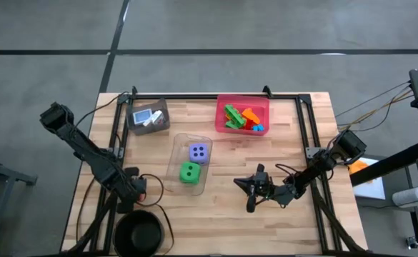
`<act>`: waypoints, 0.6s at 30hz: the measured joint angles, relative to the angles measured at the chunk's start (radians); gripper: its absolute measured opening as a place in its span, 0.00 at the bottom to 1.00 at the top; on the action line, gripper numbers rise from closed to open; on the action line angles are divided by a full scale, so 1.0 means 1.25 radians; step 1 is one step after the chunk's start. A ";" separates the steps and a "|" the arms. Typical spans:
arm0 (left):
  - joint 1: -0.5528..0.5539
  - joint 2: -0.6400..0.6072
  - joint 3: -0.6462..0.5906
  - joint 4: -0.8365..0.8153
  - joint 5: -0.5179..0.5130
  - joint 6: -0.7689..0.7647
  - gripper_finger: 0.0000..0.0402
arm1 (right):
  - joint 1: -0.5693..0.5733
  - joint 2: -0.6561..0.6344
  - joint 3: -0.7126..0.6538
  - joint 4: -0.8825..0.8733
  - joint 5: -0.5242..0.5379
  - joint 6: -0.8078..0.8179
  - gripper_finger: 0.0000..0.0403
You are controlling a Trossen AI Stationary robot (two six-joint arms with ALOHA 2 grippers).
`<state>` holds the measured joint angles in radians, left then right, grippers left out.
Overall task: Pick & Place Toys
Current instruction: Put the red game piece into the pink bin
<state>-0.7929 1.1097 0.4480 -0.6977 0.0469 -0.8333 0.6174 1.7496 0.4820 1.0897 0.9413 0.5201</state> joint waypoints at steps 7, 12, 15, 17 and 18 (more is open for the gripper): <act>0.002 0.000 0.022 -0.019 -0.073 0.014 0.22 | 0.000 0.000 0.000 0.000 0.000 -0.002 0.04; 0.003 0.000 0.050 -0.033 -0.153 0.029 0.22 | 0.000 0.000 0.000 0.000 0.000 -0.002 0.04; 0.003 -0.001 0.075 -0.036 -0.207 0.056 0.22 | 0.000 0.000 0.000 0.000 0.000 -0.003 0.04; 0.003 -0.001 0.093 -0.038 -0.249 0.079 0.22 | 0.000 0.000 0.000 0.000 0.000 -0.009 0.04; 0.003 -0.001 0.104 -0.038 -0.270 0.092 0.22 | 0.000 0.000 0.000 0.000 0.000 -0.015 0.04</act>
<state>-0.7895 1.1080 0.5784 -0.7452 -0.2903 -0.7187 0.6170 1.7496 0.4820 1.0895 0.9409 0.5019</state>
